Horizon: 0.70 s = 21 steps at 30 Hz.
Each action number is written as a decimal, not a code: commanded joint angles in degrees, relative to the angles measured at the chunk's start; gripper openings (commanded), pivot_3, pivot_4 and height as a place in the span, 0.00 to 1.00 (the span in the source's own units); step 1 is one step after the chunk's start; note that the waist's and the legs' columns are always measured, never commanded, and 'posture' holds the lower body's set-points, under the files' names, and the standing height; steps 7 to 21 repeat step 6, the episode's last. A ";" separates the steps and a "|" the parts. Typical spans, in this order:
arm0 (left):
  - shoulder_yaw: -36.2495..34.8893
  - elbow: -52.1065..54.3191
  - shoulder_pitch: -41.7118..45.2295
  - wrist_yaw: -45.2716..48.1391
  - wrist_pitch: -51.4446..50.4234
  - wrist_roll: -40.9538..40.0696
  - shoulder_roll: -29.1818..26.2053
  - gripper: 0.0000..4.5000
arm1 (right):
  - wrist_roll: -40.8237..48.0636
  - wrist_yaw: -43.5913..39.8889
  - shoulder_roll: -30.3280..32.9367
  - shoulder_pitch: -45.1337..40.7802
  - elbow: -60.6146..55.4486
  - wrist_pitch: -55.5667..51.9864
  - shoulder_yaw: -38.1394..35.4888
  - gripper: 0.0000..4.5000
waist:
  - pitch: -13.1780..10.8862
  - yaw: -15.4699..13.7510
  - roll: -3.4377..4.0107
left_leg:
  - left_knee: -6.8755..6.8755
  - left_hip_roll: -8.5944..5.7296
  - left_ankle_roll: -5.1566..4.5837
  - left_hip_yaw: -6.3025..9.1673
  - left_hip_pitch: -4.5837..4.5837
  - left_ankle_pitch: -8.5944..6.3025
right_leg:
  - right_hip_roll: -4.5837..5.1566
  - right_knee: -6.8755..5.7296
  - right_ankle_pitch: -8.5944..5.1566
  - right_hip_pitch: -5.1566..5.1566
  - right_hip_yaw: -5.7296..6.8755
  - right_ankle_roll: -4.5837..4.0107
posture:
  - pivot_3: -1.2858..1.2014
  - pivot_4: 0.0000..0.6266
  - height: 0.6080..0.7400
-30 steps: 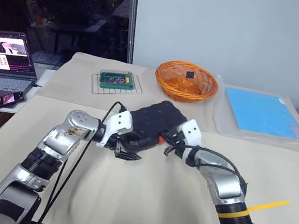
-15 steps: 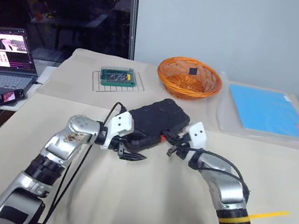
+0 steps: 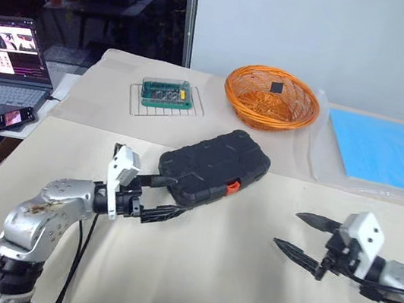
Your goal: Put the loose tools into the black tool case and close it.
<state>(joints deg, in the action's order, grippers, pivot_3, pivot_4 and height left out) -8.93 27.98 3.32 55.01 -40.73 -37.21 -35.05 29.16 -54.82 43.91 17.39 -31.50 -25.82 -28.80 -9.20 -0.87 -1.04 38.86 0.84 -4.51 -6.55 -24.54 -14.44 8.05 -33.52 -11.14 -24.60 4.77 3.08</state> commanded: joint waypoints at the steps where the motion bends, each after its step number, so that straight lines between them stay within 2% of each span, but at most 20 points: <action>1: -3.27 4.77 -4.51 -0.40 1.06 -1.81 -2.15 1.00 | 2.57 -1.12 0.18 3.66 -2.89 1.22 -8.18 0.97 | -0.18 -0.06 0.00 | 0.00 0.00 0.46 0.01 0.06 -0.22 | 0.08 -0.02 -0.08 0.00 0.01 -0.26 | 0.52 0.24 1.00; 6: -4.92 4.49 -8.98 0.23 3.45 -2.42 -3.17 1.00 | 2.24 -1.30 -1.52 8.58 -3.87 3.19 -12.21 0.97 | -0.28 -0.22 0.07 | 0.01 0.02 0.66 0.02 0.36 -0.14 | 0.32 -0.12 -0.01 -0.02 0.02 -0.49 | 0.52 0.24 1.00; 21: -4.92 4.49 -8.98 0.23 3.45 -2.42 -3.17 1.00 | 2.24 -1.30 -1.52 8.58 -3.87 3.19 -12.21 0.97 | -0.28 -0.22 0.07 | 0.01 0.02 0.66 0.02 0.36 -0.14 | 0.32 -0.12 -0.01 -0.02 0.02 -0.49 | 0.52 0.24 1.00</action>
